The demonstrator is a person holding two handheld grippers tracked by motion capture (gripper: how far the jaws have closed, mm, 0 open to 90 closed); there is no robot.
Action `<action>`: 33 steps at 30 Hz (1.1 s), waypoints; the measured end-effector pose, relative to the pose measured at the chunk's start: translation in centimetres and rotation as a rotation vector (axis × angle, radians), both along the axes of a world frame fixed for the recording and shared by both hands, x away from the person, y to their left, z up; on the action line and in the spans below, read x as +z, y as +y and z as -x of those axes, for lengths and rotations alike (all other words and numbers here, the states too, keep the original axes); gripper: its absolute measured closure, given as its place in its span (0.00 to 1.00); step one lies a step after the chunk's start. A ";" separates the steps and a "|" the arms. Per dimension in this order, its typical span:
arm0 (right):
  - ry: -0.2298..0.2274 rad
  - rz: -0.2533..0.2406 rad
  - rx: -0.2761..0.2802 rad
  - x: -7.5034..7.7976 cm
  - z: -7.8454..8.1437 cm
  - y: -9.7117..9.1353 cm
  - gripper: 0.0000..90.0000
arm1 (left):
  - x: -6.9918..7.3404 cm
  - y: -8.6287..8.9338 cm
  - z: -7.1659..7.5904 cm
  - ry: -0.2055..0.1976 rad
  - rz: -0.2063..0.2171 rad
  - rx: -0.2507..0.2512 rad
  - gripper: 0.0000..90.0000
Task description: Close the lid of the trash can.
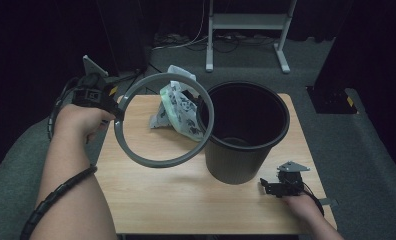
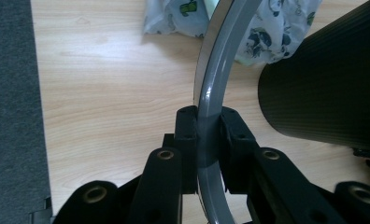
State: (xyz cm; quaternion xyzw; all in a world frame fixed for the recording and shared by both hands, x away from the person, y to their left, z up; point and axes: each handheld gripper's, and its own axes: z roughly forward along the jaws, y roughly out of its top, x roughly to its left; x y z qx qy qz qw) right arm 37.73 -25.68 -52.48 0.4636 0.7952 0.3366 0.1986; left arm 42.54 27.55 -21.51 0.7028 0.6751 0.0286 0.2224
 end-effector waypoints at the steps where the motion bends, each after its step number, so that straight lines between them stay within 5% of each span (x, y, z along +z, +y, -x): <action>1: 0.000 0.000 0.000 0.0 0.0 0.0 0.11 | 0.0 0.0 0.0 0.000 0.000 0.000 0.88; 18: -0.002 0.002 -0.001 0.0 0.0 0.0 0.11 | 1.7 -6.2 -2.1 -0.019 -0.022 -0.074 0.88; 33: -0.002 0.002 0.000 0.0 0.0 0.0 0.11 | 2.1 -9.6 -3.4 -0.024 -0.013 -0.114 0.88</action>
